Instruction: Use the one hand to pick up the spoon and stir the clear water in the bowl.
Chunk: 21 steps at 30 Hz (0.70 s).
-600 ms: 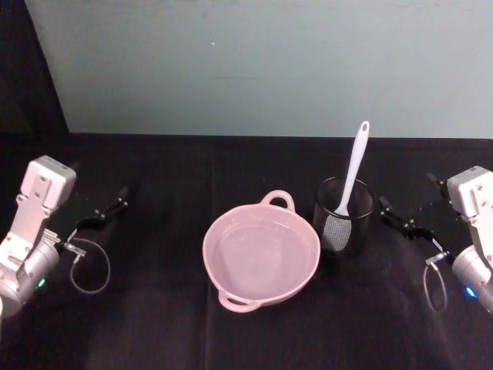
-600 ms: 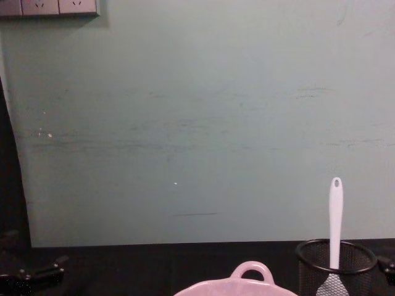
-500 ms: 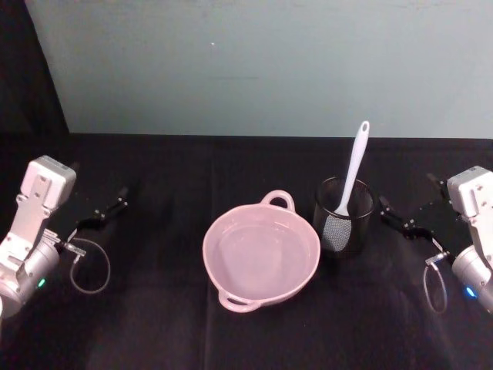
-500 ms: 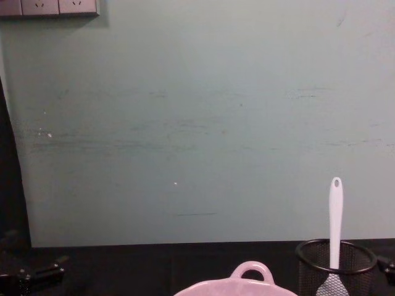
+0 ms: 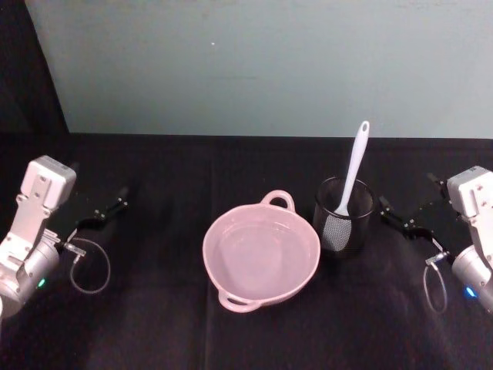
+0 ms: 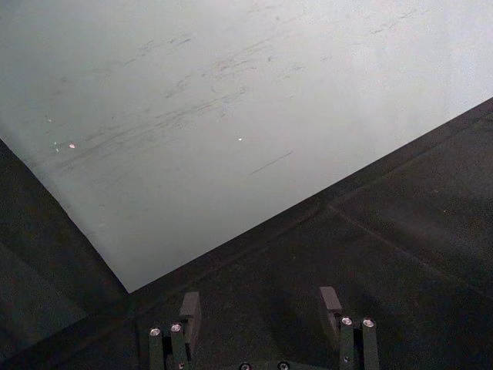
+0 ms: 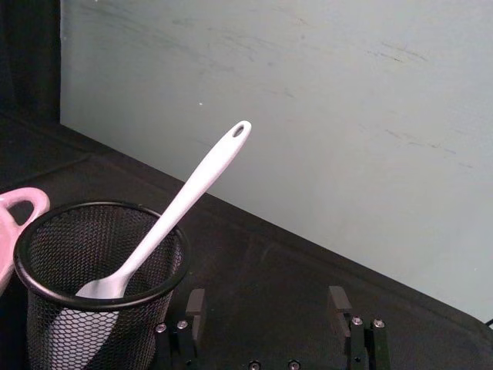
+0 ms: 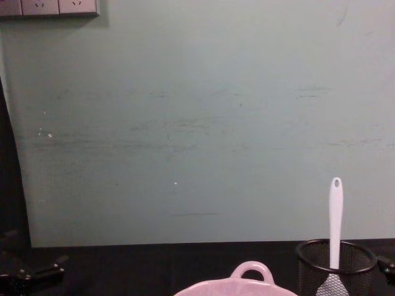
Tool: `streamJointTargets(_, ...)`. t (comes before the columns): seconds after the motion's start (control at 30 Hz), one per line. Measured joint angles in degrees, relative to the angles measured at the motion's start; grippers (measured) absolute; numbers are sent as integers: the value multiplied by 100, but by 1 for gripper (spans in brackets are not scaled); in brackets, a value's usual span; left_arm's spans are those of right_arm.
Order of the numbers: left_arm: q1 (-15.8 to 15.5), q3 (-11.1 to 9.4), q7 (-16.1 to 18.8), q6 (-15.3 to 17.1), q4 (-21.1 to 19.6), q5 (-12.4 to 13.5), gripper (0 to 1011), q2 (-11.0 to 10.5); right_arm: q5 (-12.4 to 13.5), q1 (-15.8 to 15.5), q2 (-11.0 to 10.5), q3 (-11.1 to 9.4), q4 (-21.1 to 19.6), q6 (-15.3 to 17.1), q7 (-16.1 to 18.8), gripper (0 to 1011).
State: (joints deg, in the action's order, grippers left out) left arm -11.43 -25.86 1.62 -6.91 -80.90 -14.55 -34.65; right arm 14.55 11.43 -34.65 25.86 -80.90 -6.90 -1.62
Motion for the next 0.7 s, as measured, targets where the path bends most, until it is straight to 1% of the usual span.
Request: streamJointTargets(0.7,0,0,0,0,0,0,1005,0,0,0,0,0,0,0,0,1003)
